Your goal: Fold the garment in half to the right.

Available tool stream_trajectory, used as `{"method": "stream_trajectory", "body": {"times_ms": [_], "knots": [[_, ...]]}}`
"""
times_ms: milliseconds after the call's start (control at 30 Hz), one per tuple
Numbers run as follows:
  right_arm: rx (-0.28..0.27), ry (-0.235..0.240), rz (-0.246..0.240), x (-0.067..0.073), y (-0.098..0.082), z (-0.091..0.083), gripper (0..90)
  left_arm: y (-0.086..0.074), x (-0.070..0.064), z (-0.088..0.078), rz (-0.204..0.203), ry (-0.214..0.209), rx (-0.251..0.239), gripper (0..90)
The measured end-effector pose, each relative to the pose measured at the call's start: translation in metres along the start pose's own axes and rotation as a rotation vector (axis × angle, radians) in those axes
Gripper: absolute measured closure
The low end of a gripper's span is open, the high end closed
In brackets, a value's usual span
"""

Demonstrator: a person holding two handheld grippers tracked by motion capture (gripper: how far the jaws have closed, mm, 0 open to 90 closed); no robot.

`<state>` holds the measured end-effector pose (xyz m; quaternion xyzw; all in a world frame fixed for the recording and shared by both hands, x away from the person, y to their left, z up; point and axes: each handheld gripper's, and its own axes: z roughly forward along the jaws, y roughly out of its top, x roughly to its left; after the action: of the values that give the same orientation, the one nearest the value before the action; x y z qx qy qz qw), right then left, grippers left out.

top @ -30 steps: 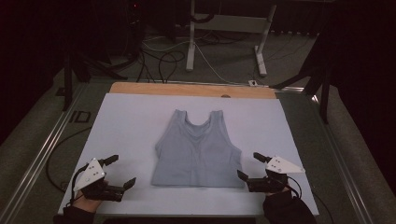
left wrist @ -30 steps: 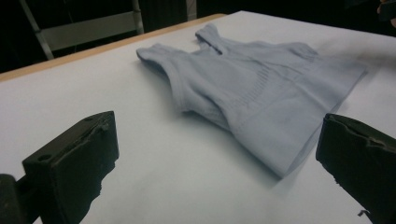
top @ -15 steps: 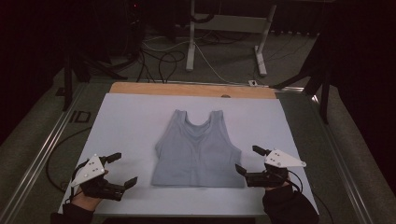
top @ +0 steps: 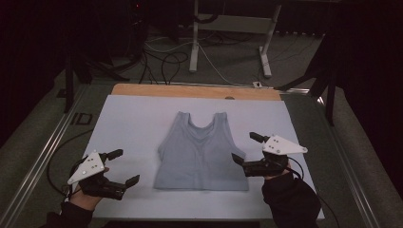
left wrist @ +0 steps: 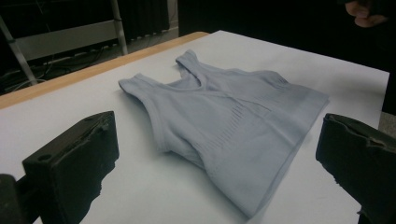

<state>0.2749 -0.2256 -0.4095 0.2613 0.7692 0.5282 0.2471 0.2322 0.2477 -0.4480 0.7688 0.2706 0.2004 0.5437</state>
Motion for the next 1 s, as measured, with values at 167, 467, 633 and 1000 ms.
{"method": "stream_trajectory", "body": {"times_ms": [167, 467, 633, 1000], "knots": [[-0.007, 0.013, -0.026, -0.002, 0.018, 0.013, 8.3, 0.006, -0.002, 0.002, 0.004, 0.001, 0.004, 0.0], [-0.019, 0.066, -0.021, -0.004, 0.037, 0.045, 8.3, 0.011, -0.007, 0.009, 0.000, 0.009, 0.018, 0.0], [-0.031, 0.069, -0.016, -0.005, 0.043, 0.062, 8.3, 0.013, -0.010, 0.014, 0.002, 0.004, 0.028, 0.0], [-0.017, 0.077, -0.024, -0.011, 0.050, 0.094, 8.3, 0.011, -0.017, 0.033, -0.015, 0.011, 0.049, 0.0]]}}
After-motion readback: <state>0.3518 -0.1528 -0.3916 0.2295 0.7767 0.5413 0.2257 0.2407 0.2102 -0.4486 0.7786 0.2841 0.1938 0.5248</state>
